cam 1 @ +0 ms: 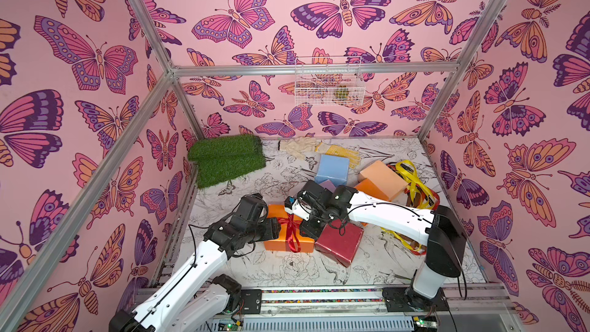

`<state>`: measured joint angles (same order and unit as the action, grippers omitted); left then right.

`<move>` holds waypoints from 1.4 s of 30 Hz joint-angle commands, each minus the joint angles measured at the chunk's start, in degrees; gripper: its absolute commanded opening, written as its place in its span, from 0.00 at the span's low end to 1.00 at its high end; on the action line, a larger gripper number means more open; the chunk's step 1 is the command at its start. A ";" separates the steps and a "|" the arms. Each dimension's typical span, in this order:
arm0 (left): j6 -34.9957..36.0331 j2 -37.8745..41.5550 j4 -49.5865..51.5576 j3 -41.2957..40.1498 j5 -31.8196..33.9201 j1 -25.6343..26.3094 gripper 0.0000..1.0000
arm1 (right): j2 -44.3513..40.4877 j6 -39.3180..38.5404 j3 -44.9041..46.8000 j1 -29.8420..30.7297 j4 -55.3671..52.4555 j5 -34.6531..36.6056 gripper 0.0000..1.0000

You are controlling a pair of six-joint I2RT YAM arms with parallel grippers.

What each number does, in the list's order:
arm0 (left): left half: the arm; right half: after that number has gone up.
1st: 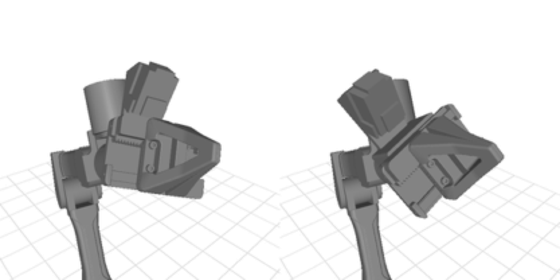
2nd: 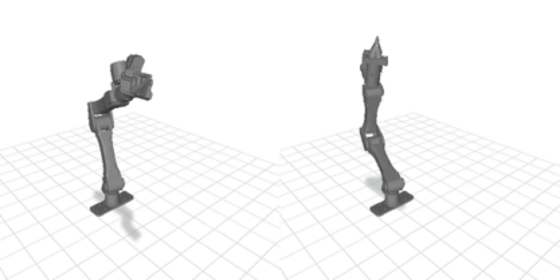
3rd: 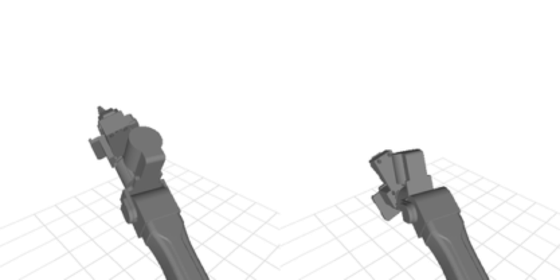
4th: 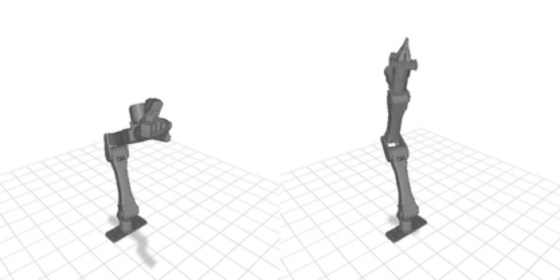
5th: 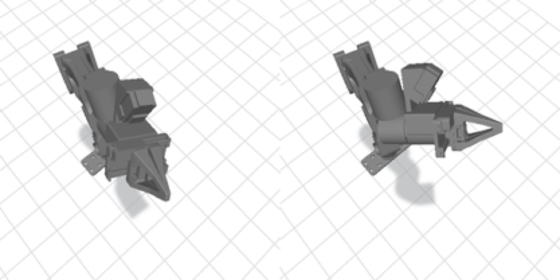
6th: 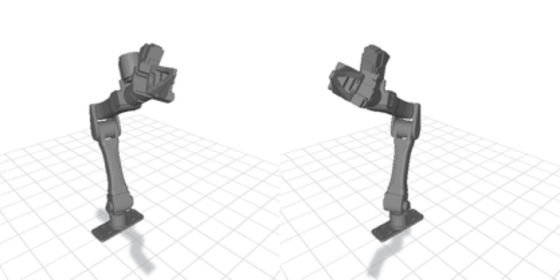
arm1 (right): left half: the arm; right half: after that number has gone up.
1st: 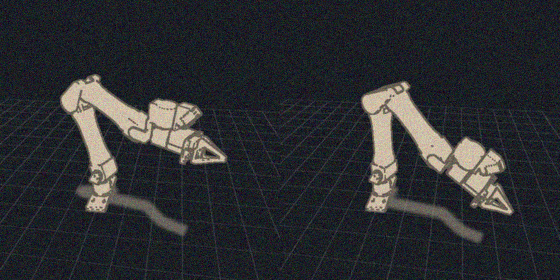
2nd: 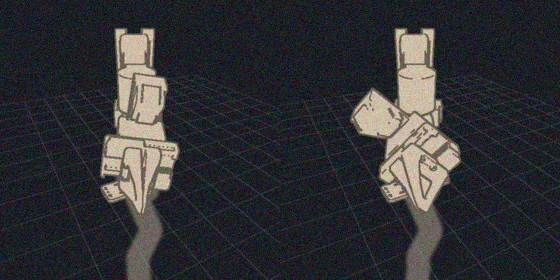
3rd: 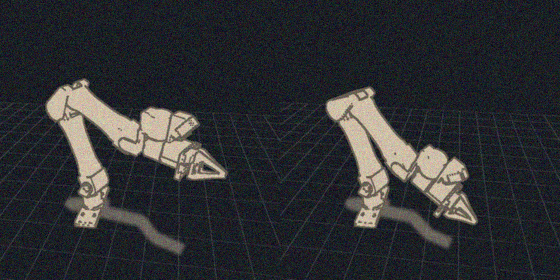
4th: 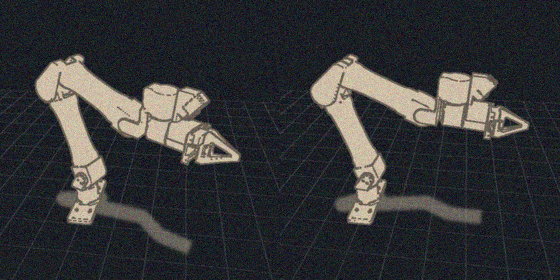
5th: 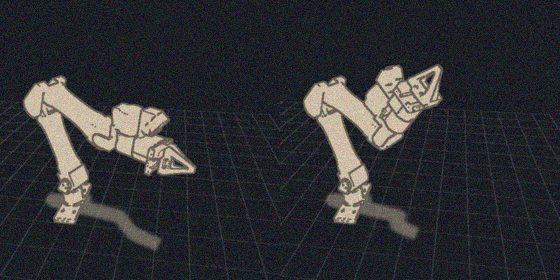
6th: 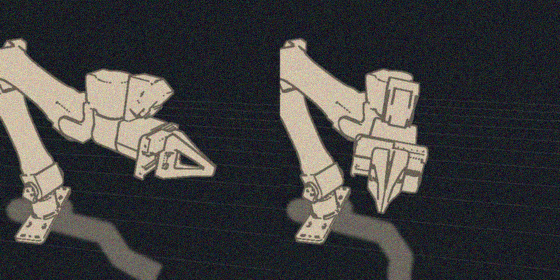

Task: Untie the ribbon bows on the gift boxes
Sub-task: Untie the ribbon from the gift box.

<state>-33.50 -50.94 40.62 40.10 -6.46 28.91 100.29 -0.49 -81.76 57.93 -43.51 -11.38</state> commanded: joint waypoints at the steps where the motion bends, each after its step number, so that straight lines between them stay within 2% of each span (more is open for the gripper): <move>1: 0.10 -0.34 1.16 -1.09 -0.48 0.70 0.68 | 0.38 -0.92 -0.08 0.94 -0.62 0.66 0.39; 6: 0.20 -2.43 1.12 -1.15 -0.26 1.59 0.68 | 1.11 -1.02 -0.41 1.27 -0.88 0.74 0.31; 12: -0.21 -2.30 1.20 -1.28 0.66 1.77 0.67 | 1.32 -0.83 -1.04 1.31 -1.83 1.60 0.07; 16: -0.17 -1.88 1.20 -1.43 0.92 1.77 0.67 | 0.12 -0.07 -2.13 1.23 -2.11 1.53 0.01; 20: -0.11 -2.16 1.18 -1.48 0.88 1.86 0.67 | -1.95 0.49 -4.83 1.05 -2.92 1.16 0.00; 27: -0.08 -3.03 1.29 -1.57 1.69 2.12 0.67 | -3.82 0.08 -12.30 0.61 -6.63 4.83 0.00; 42: -0.45 -5.22 1.13 -1.68 2.77 2.38 0.67 | -12.33 1.07 -15.06 -1.41 -3.83 3.84 0.00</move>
<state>-33.76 -55.07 39.90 39.55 -5.50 31.05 90.48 -0.01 -94.35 57.34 -47.46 -7.14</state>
